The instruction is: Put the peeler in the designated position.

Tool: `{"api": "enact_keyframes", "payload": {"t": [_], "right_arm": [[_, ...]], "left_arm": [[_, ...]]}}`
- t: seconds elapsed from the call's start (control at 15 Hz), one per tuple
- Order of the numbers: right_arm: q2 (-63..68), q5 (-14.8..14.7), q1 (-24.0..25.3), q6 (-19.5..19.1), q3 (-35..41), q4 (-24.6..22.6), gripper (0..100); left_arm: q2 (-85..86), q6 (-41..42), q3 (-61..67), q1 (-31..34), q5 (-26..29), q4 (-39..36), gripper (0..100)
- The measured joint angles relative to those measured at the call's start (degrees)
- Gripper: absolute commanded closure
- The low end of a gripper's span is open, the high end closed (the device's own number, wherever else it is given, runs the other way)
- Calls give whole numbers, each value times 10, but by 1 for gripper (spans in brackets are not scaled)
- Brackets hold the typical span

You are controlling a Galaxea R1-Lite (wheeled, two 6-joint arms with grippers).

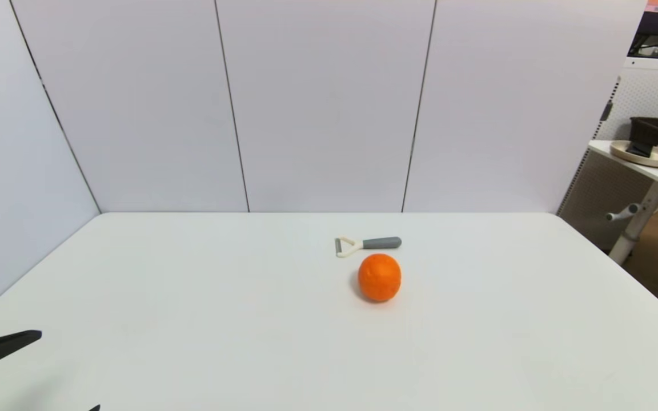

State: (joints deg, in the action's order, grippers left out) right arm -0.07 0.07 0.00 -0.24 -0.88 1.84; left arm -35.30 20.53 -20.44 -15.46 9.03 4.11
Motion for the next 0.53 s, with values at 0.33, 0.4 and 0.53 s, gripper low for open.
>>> {"api": "enact_keyframes", "payload": {"t": [0.33, 0.4, 0.53], "right_arm": [[0, 0, 0, 0, 0, 0, 0], [0, 0, 0, 0, 0, 0, 0], [0, 0, 0, 0, 0, 0, 0]], "left_arm": [[135, -42, 101, 45, -2, -115, 0], [155, -42, 114, 54, -2, -126, 0], [176, -47, 138, 65, -2, -155, 0]]}}
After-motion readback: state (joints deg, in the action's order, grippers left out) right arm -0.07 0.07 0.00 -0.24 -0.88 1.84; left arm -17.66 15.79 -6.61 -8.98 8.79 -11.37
